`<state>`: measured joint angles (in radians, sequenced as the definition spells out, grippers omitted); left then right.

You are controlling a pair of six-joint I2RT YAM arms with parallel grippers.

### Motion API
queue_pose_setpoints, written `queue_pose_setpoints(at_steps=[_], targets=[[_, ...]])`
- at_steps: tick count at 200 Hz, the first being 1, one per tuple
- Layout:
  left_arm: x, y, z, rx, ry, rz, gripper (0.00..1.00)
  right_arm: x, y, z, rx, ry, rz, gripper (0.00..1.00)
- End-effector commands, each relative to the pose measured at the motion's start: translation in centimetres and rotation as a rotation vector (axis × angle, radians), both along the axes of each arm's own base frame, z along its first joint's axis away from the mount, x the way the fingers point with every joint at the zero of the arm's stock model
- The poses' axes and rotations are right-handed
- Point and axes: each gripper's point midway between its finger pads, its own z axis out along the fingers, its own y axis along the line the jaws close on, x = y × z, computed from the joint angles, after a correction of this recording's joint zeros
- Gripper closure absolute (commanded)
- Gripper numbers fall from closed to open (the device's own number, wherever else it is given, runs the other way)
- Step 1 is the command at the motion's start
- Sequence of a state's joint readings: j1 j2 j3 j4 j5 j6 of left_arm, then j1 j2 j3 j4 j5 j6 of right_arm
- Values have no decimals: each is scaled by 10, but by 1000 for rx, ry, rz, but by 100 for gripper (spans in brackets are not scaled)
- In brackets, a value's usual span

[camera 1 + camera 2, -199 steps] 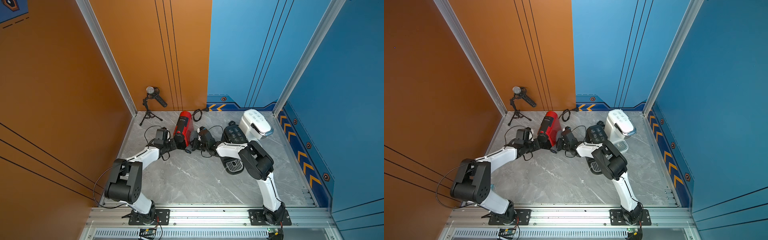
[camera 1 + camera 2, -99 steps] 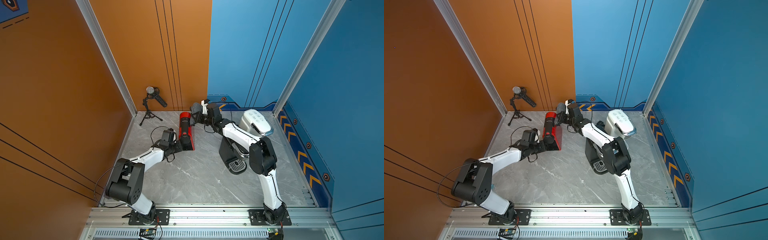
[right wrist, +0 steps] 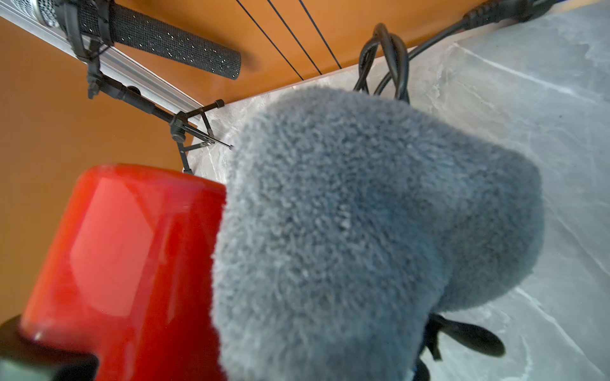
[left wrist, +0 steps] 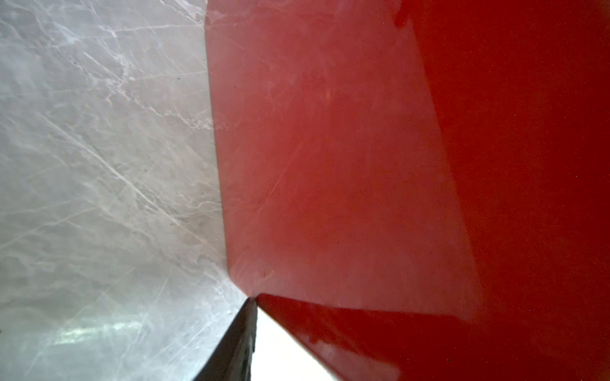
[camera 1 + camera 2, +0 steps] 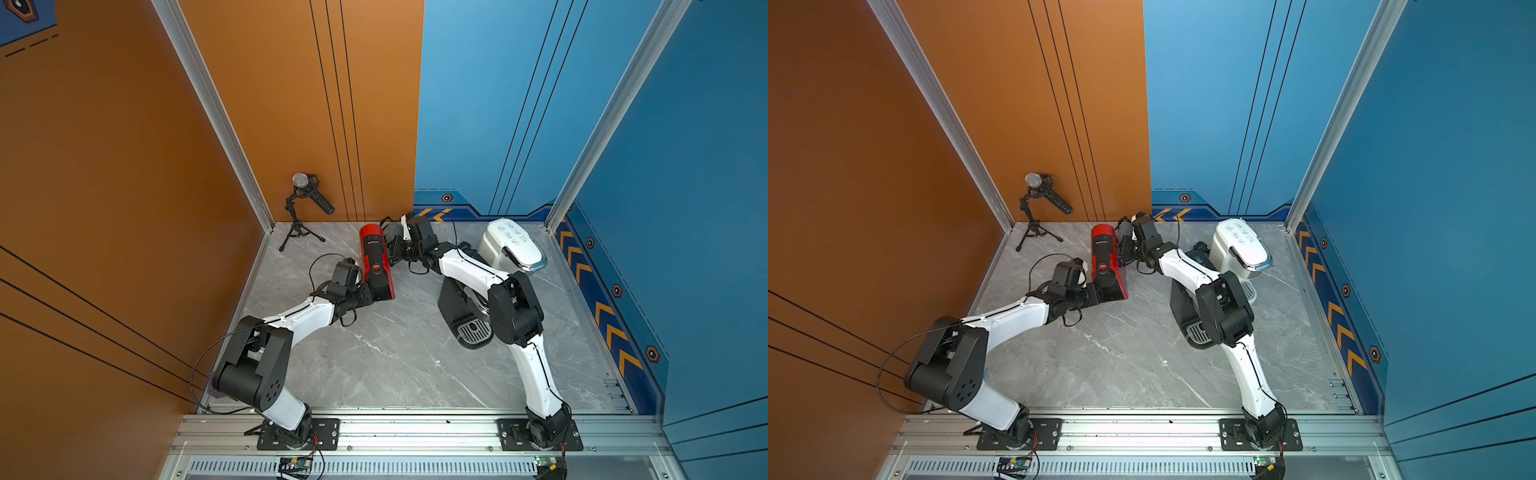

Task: Wipe the surface of a coffee machine
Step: Wipe the dirt from the surface of the coffee machine.

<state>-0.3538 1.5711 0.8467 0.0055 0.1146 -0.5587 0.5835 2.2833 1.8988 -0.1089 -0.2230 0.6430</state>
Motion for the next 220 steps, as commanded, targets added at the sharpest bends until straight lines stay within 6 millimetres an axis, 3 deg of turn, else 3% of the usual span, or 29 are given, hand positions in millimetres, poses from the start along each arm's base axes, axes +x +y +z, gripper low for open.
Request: queue_pose_setpoints(at_steps=[1,38,43,47,79,83,112,129,160,179,220], targets=[[5,-40,29,-98,-91,-100,60,-23,11,36,-27,-51,76,98],[0,-42,42,-119,-117,-115,56,-39,2,89,-14,-134,108,97],[-1,-39,45,-120,-125,-109,55,-40,0,88,-21,-137,108,97],[-2,-36,47,-120,-130,-103,53,-45,-4,108,-12,-169,107,97],[-8,-3,63,-115,-165,-29,46,-60,-22,153,-10,-261,114,97],[-8,1,65,-115,-168,-21,45,-64,-24,144,-24,-249,123,97],[-13,22,86,-137,-199,16,41,-83,-23,163,-2,-291,224,96],[-16,20,107,-184,-236,-3,37,-98,-19,168,14,-308,319,96],[-17,-14,145,-341,-296,-164,30,-128,-19,165,46,-313,479,96],[-19,-40,164,-456,-289,-277,30,-140,-29,160,47,-310,519,96],[-25,-58,209,-587,-328,-349,24,-156,-53,149,-4,-325,537,96]])
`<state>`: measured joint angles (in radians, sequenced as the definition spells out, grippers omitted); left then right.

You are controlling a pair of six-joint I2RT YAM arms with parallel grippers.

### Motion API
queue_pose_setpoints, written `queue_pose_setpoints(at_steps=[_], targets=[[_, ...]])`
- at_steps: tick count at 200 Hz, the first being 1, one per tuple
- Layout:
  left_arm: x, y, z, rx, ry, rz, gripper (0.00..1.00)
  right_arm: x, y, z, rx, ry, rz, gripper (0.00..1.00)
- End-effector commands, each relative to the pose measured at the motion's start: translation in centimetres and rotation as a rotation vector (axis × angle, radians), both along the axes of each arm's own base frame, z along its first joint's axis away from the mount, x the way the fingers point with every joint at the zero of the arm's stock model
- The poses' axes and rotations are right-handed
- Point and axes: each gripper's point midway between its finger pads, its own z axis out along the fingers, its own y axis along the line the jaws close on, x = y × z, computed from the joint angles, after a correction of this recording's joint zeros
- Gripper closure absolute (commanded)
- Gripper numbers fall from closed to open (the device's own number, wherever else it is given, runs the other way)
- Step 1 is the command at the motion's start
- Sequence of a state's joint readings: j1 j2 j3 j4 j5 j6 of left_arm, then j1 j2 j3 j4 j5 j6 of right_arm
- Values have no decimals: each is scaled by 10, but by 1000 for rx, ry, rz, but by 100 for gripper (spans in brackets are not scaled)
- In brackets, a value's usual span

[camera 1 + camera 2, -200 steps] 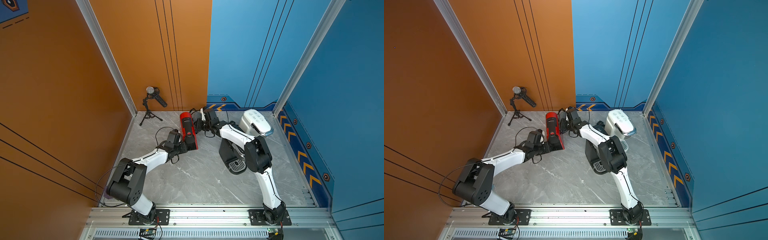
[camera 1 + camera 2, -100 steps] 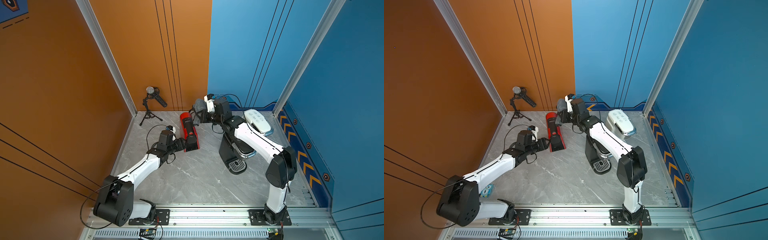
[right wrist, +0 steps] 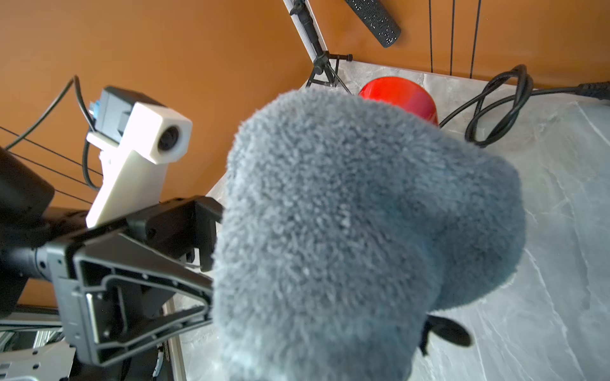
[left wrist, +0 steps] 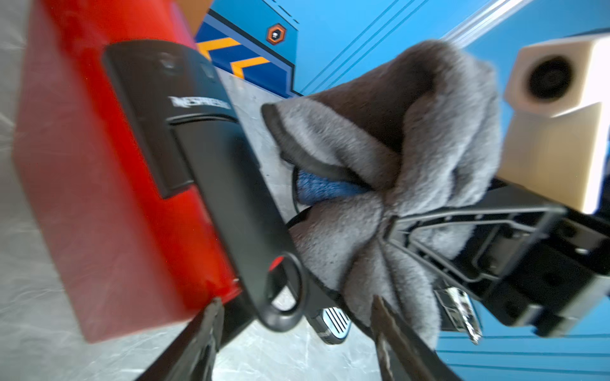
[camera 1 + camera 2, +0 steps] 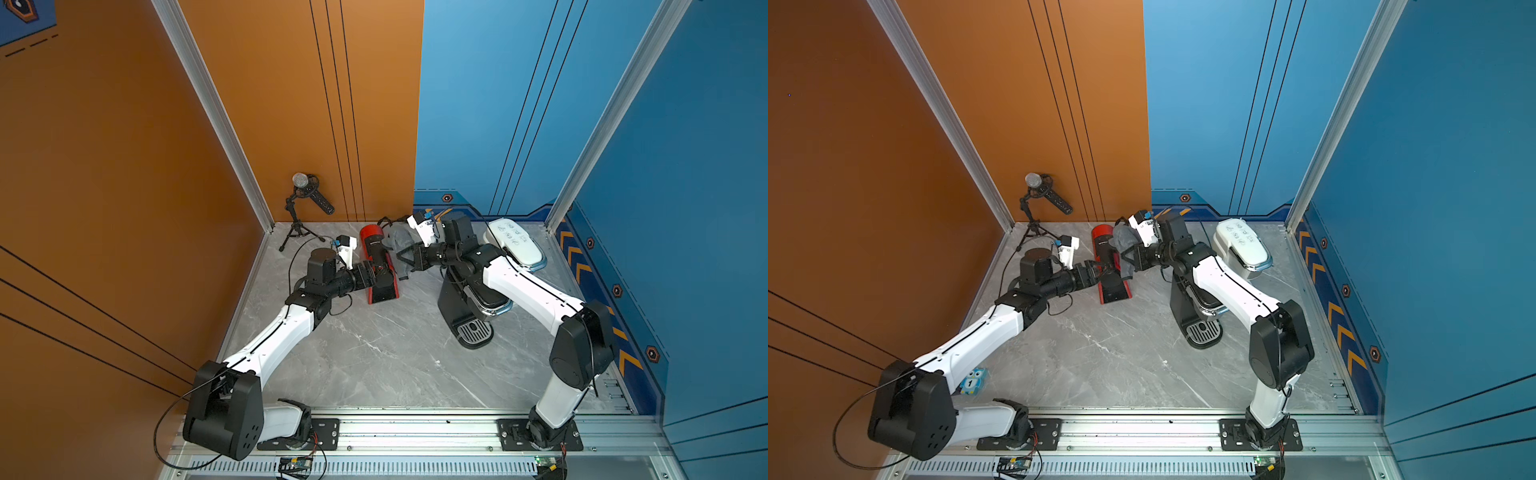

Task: Wipe the surface of a coffee machine
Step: Wipe the dirt from the surface of the coffee machine, then adjust the cleaning item.

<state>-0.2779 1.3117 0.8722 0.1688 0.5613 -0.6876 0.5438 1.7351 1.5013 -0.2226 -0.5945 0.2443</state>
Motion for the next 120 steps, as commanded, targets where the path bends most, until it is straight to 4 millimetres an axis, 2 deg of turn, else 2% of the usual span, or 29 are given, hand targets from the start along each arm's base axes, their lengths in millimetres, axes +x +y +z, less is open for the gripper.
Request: queue_pose_setpoints(at_steps=[1,26,57,60,67,82,120], targets=[[-9,-21,51,-127,-70,-118,23,-20,-10,30,21,-101,72,96],[-13,-34,77,-199,-83,-169,20,-31,-8,29,-4,-125,104,96],[-13,-51,92,-268,-61,-217,16,-41,1,26,-56,-159,139,96],[-12,-53,105,-280,-84,-225,16,-42,2,26,-61,-159,140,96],[-12,-57,112,-288,-96,-233,16,-42,4,24,-72,-163,139,96],[-8,-64,111,-287,-91,-232,16,-44,6,25,-74,-170,147,96],[4,-73,86,-270,-34,-215,17,-51,6,39,-65,-227,137,96]])
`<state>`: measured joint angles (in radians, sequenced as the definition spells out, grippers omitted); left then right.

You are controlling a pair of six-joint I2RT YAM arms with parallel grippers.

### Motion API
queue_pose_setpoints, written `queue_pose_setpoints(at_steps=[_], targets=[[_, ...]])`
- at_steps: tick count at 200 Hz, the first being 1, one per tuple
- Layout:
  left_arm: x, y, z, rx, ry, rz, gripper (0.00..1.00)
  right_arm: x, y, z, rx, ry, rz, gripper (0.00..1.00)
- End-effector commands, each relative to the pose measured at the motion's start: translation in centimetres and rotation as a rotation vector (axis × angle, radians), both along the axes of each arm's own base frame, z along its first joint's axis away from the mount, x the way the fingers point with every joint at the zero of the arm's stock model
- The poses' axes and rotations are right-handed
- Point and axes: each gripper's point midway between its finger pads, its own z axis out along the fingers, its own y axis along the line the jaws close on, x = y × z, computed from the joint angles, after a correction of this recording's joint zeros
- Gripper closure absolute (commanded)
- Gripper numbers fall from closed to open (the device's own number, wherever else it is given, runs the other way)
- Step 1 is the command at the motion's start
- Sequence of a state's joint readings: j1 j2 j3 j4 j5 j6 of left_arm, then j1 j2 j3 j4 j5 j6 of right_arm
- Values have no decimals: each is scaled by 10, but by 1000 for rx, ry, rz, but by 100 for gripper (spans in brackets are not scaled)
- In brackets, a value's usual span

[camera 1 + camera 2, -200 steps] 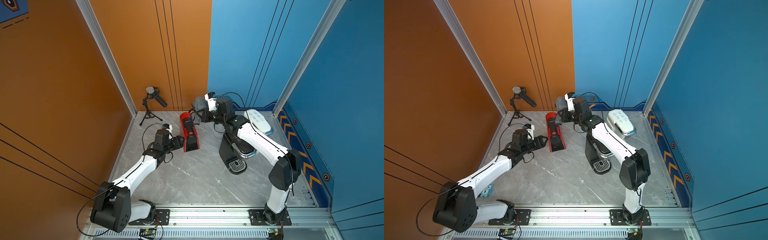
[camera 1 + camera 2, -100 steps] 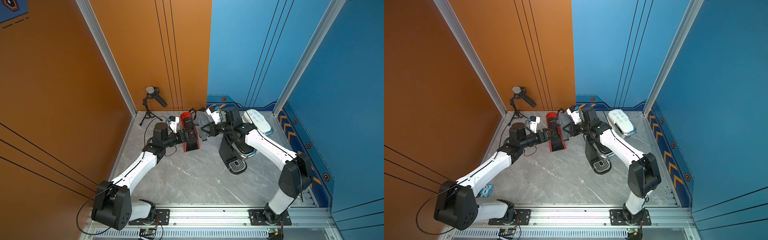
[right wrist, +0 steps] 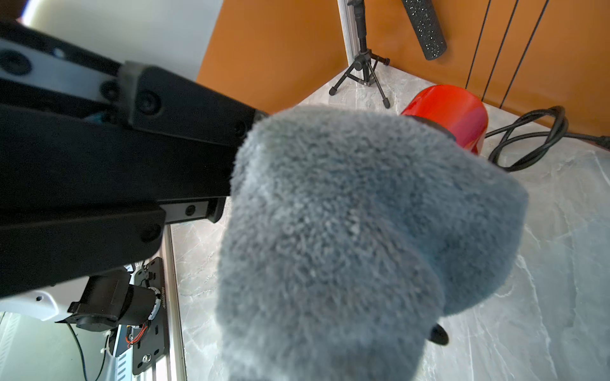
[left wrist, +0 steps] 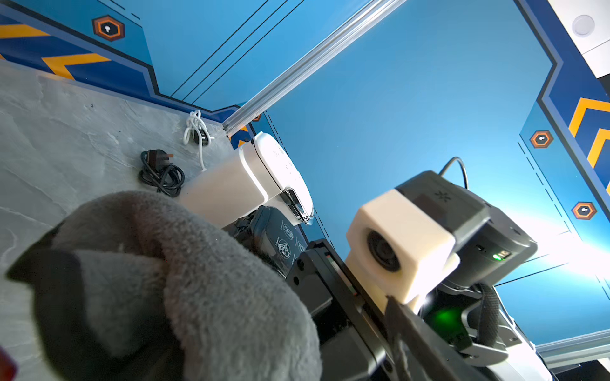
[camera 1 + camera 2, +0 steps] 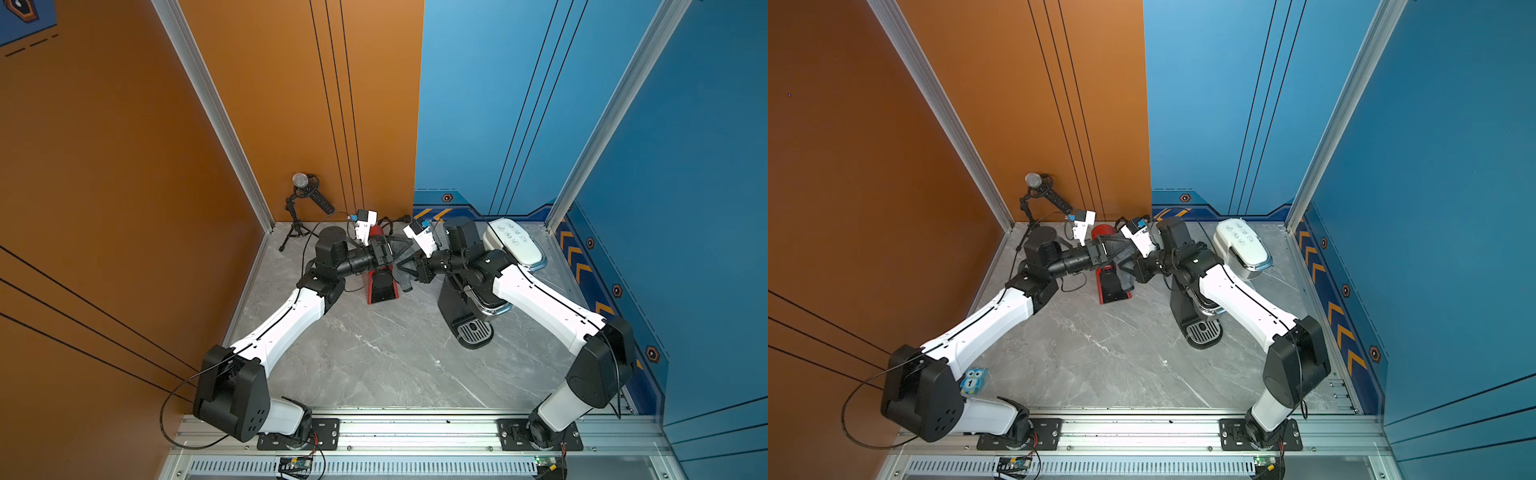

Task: Wipe the surface of a coffee machine
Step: Adjust the cleaning item.

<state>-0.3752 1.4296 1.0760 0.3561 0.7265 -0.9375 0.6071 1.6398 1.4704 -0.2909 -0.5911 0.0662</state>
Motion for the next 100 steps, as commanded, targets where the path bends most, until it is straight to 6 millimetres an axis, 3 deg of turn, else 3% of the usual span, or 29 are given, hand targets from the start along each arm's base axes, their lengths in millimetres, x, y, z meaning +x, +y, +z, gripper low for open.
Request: queue_pose_setpoints(at_steps=[1,28,39,82,91,100], targets=[[6,-7,-2,-11,10,-3,17,-9,-3,21,2,-81,1,96],[5,-13,-12,0,27,-12,24,-7,-7,33,18,-131,-35,96],[4,-16,-14,3,30,-20,32,-5,-8,37,27,-146,-51,96],[8,-11,-8,2,9,-5,95,8,-8,50,72,-172,-123,95],[12,-5,-6,2,0,18,100,11,-10,49,75,-166,-138,92],[18,3,-3,3,-12,44,100,14,-11,48,77,-157,-148,81]])
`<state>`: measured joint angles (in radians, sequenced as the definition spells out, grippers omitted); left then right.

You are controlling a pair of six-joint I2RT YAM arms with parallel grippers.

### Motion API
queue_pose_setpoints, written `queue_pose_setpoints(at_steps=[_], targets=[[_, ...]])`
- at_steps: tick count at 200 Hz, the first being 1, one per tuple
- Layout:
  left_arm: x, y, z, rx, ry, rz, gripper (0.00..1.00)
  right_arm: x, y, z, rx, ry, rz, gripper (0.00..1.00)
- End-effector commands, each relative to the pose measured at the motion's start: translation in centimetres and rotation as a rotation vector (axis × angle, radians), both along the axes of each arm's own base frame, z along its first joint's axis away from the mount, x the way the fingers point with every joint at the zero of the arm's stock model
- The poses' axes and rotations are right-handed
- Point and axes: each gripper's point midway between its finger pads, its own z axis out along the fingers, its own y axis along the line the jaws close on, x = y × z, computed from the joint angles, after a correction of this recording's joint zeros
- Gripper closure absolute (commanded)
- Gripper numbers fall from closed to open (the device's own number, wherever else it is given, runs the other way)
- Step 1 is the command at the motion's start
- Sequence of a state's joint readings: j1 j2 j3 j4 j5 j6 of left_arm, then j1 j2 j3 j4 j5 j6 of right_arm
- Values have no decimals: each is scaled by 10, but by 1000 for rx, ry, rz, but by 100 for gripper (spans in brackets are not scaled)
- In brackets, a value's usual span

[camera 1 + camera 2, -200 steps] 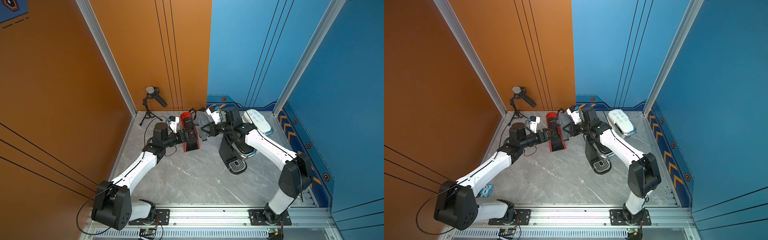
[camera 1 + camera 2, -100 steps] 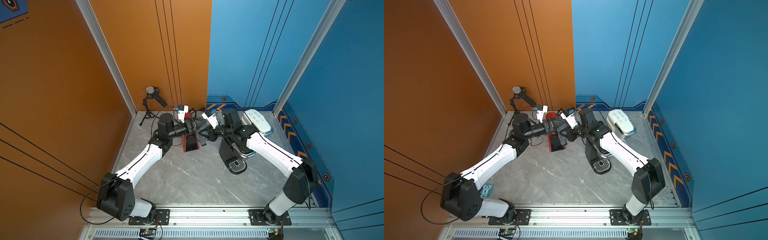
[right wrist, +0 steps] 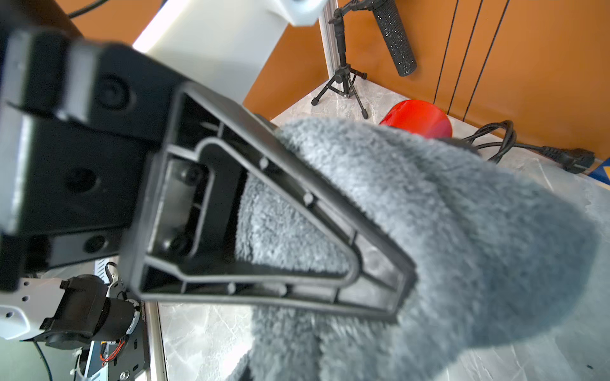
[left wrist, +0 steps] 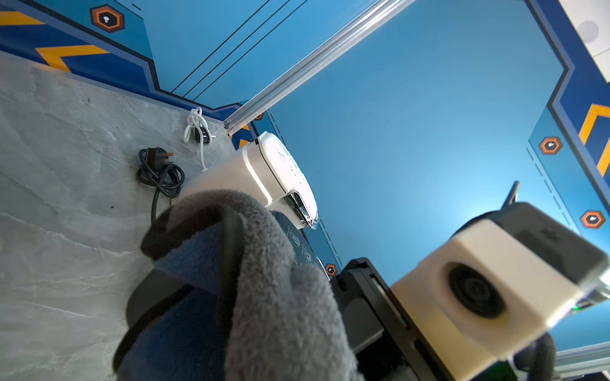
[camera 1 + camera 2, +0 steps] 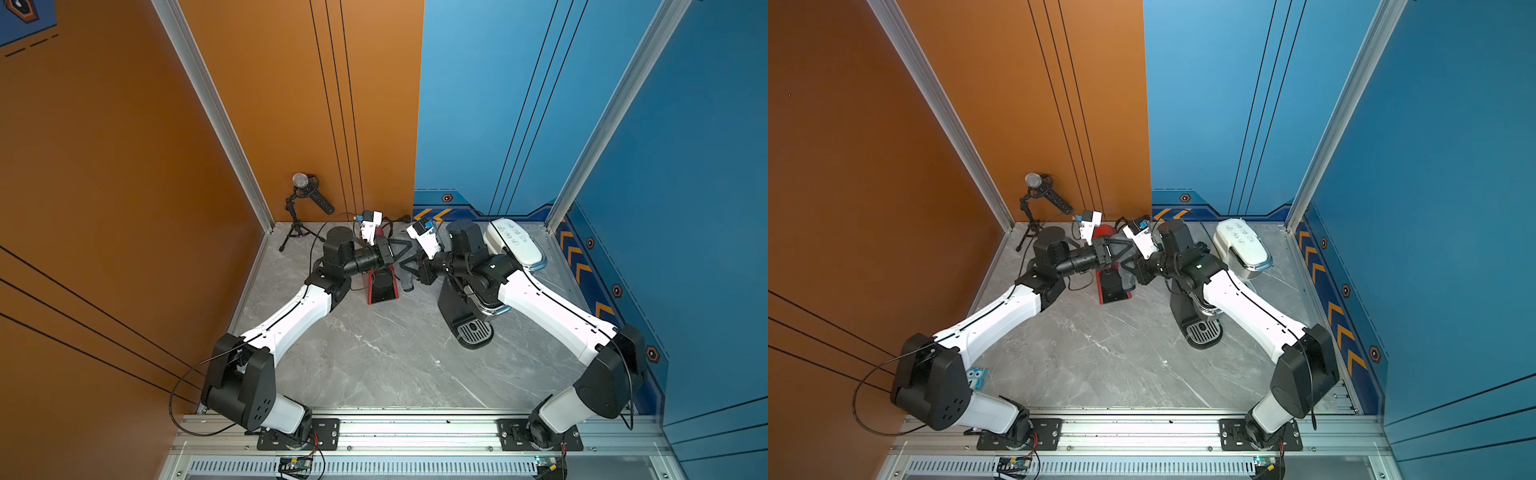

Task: Wipe the surface of a coffee machine
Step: Adjust the cleaning item, then wipe the dirt from the surface of the coffee machine.

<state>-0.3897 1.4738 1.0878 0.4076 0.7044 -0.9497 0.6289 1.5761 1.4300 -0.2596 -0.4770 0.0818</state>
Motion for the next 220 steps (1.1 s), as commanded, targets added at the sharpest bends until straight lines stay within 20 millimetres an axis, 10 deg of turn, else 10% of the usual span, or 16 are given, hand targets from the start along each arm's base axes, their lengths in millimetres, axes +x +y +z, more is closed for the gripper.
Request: queue_pose_setpoints(at_steps=[1,31,113,178,220], targets=[[10,11,1,14,-6,39,100,15,-4,35,82,-97,-64,80],[46,52,11,30,-56,168,100,27,-17,27,83,-63,-137,48],[182,183,-6,56,-47,493,100,26,-29,-7,49,38,-193,43],[236,134,-44,18,-1,319,100,24,-33,-18,-4,48,-218,45],[237,122,-106,31,118,263,100,21,-35,-18,-46,25,-234,45]])
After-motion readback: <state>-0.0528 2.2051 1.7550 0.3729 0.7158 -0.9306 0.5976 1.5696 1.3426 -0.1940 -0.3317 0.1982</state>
